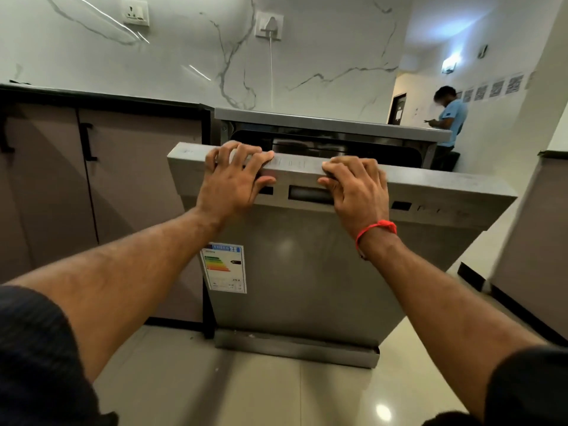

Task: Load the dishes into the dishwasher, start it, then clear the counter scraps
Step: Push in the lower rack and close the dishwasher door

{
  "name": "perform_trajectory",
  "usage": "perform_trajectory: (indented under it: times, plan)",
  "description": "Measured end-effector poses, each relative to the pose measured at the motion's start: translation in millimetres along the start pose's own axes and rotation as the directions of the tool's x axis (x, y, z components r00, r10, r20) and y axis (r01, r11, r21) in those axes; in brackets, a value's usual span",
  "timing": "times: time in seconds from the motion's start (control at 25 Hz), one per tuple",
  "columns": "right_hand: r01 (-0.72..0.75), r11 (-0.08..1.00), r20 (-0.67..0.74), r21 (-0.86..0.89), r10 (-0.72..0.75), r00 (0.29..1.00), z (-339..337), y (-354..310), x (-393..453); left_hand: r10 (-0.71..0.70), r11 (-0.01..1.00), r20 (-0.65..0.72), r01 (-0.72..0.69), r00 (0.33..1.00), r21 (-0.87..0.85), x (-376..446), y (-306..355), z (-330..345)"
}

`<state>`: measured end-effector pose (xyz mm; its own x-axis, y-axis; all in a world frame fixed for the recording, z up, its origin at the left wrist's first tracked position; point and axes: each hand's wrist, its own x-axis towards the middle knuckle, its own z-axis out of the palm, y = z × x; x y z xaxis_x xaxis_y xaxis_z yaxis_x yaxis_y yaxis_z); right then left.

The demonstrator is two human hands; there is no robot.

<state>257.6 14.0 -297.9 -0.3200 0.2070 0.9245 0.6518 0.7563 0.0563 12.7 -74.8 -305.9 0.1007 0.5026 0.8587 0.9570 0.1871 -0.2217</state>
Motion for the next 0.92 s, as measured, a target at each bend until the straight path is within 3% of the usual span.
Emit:
perform_trajectory:
  times: [0.2, 0.4, 0.52, 0.72, 0.8, 0.92]
  plan:
    - [-0.191, 0.981, 0.185, 0.026, 0.183, 0.965, 53, 37, 66, 0.064, 0.996, 0.178, -0.075, 0.982, 0.057, 86, -25, 33]
    - [-0.234, 0.969, 0.363, -0.08, 0.247, 0.898, 95, 62, 119, 0.121, 0.98, 0.332, -0.165, 0.935, 0.11, 157, -39, 67]
    - [-0.314, 0.947, 0.4, -0.069, 0.315, 0.861, 111, 71, 136, 0.093, 0.994, 0.402, -0.111, 0.911, 0.022, 170, -42, 89]
    - [-0.311, 0.948, 0.271, -0.064, 0.317, 0.909, 133, 76, 137, 0.028, 0.965, 0.21, 0.028, 0.977, -0.259, 167, -45, 123]
    - [-0.262, 0.959, 0.174, -0.111, 0.278, 0.945, 136, 75, 139, 0.01, 0.973, 0.12, 0.018, 0.993, -0.232, 164, -45, 131]
    - [-0.19, 0.956, 0.208, -0.223, 0.237, 0.949, 133, 78, 144, 0.034, 0.984, 0.058, -0.023, 0.998, -0.176, 164, -51, 137]
